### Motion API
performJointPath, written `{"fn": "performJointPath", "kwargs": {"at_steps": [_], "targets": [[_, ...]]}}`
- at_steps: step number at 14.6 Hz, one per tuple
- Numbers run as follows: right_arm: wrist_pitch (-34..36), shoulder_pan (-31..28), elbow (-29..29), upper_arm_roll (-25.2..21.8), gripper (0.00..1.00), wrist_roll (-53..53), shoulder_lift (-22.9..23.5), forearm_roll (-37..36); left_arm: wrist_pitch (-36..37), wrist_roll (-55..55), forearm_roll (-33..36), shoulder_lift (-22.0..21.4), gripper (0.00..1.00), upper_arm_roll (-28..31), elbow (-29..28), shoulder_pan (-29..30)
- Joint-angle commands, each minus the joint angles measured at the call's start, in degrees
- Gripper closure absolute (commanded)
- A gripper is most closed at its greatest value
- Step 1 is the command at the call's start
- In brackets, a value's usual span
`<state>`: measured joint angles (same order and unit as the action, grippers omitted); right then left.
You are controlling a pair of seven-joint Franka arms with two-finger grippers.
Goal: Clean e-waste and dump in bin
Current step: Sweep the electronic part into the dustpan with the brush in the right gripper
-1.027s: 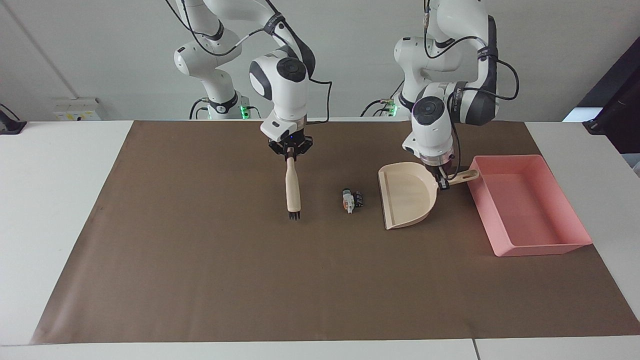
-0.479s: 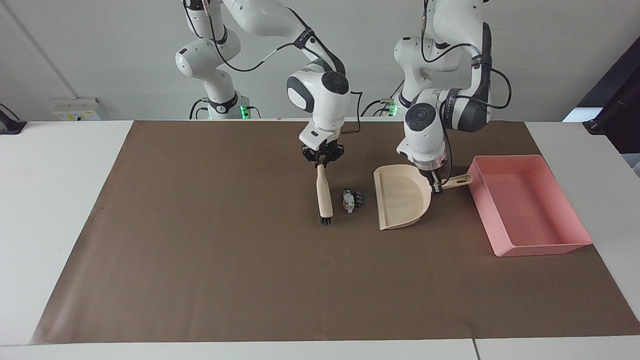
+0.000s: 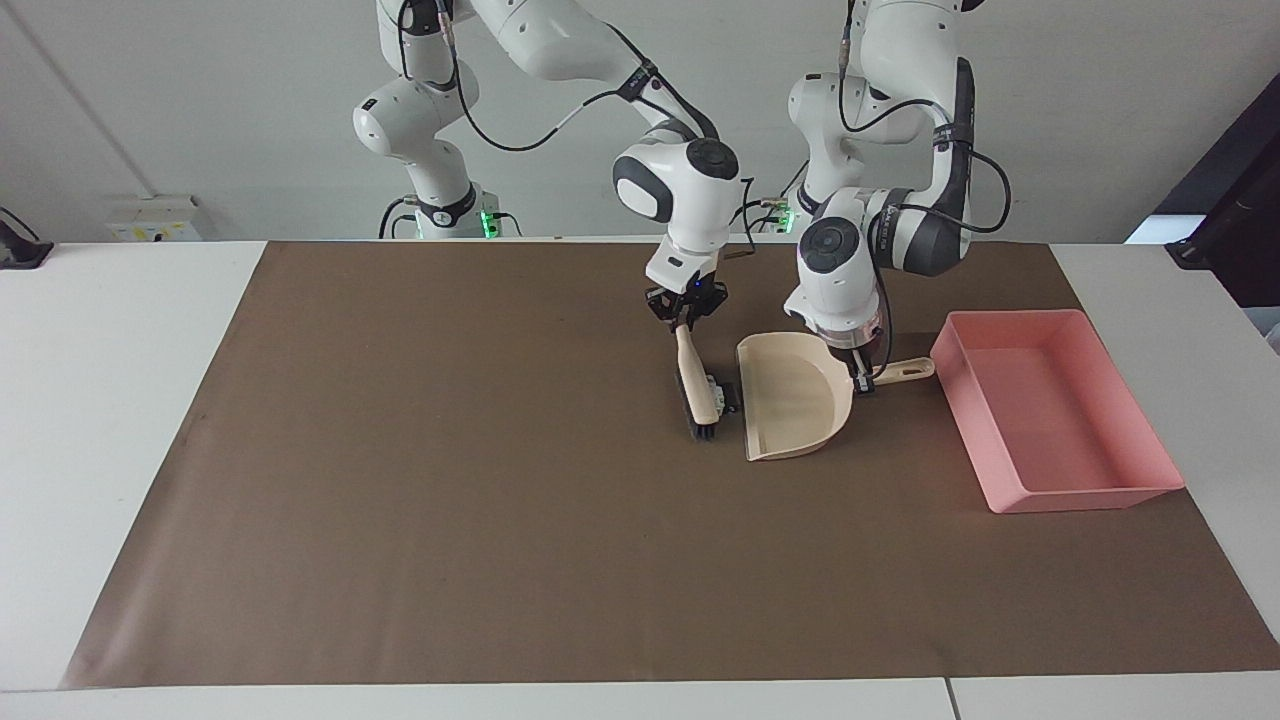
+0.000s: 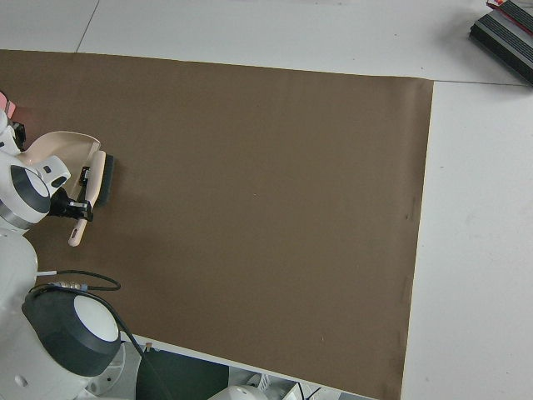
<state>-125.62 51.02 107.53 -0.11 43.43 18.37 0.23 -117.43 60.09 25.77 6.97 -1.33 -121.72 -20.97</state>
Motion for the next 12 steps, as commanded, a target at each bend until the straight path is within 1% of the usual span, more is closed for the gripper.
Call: {"fn": "performJointPath", "kwargs": {"at_steps": [1,2,3,4,5,10,12], "targets": [[-7.2,-0.2,-2.0,2.5,1.0,-0.8,2.5,5.7,-1.1,-1.6,1.2,0.7,1.0,0.4,-0.2,-1.6],[-12.7,-0.4,-1.4,3.3,1.0,-3.5,3.2,9.0,-1.1,-1.6,1.2,0.6,1.0,0.4,-0.4,-2.1],[-14.6,-0.4,-1.4,3.3,1.0,-6.5,3.3,13.2,-1.3,-1.4,1.2,0.4,1.0,0.4,-0.7,-2.1],[-15.0,-0.4,-2.0,3.3,1.0,-9.5,3.3,17.6,-2.2,-1.1,1.2,0.2,1.0,0.4,-1.2,-2.1],[-15.2,-0.2,-2.8,3.3,1.0,-11.2,3.3,20.4,-3.2,-0.8,1.2,0.2,1.0,0.4,-1.7,-2.0],[-14.7,-0.5,-3.0,3.2,1.0,-11.6,3.3,20.6,-7.5,0.2,0.7,-0.1,1.0,0.3,-3.0,0.1],[-13.5,-0.3,-2.8,2.9,1.0,-11.2,2.4,20.4,-10.4,1.4,0.3,-0.2,1.0,0.2,-3.9,1.5]]}}
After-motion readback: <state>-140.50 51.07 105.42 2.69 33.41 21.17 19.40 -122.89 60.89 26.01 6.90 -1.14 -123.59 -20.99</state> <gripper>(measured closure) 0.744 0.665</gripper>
